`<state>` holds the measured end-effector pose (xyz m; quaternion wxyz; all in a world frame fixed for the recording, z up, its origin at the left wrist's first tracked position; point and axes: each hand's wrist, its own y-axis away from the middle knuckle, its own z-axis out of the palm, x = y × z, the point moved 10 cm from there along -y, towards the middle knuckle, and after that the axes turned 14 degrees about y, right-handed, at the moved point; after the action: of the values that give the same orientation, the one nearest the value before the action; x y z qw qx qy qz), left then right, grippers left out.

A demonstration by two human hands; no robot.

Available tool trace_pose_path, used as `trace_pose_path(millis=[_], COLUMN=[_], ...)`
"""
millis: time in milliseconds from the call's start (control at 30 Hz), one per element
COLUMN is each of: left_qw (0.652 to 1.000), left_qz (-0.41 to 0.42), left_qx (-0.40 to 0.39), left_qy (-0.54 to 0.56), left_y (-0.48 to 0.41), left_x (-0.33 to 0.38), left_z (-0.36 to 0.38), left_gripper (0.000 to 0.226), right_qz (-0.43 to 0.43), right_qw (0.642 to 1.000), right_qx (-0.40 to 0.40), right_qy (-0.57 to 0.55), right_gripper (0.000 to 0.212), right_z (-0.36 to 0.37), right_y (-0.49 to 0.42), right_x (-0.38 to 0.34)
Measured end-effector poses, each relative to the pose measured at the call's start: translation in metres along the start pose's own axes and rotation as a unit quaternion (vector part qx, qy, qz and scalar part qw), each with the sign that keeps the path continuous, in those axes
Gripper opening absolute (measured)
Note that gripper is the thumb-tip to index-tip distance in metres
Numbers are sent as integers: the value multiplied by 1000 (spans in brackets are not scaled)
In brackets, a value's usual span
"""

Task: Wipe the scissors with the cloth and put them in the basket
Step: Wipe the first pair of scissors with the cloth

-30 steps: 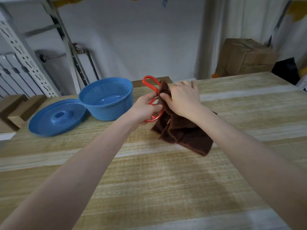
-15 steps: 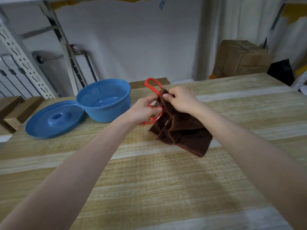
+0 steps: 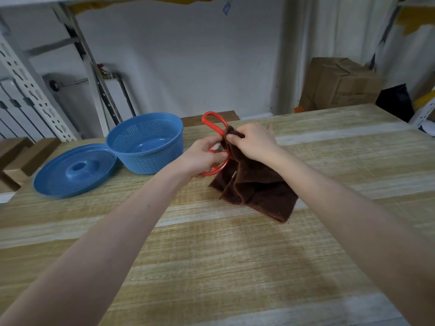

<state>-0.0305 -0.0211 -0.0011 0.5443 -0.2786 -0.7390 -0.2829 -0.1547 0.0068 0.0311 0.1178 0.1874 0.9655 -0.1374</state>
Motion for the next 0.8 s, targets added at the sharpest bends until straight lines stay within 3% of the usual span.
trace_pose_path(millis=[233, 367, 433, 533, 700, 800], left_qw=[1000, 999, 998, 996, 988, 986], left_qz=[5, 11, 1, -9, 18, 38], left_qx=[19, 25, 36, 67, 102, 95], left_qy=[3, 30, 48, 58, 116, 130], left_y=[1, 4, 8, 14, 16, 11], left_x=[6, 19, 20, 16, 13, 11], left_z=[-3, -3, -6, -16, -24, -15], left_gripper=[49, 50, 47, 51, 53, 52], right_qz=[73, 96, 138, 173, 147, 105], right_qw=[991, 975, 951, 916, 908, 936], right_qx=[13, 121, 194, 237, 181, 90], right_qy=[-112, -162, -196, -274, -348, -324], right_gripper=[38, 37, 33, 36, 42, 40], right_z=[4, -9, -22, -29, -8, 2], right_y=[3, 11, 16, 20, 30, 23], right_x=[10, 13, 33, 59, 42, 11])
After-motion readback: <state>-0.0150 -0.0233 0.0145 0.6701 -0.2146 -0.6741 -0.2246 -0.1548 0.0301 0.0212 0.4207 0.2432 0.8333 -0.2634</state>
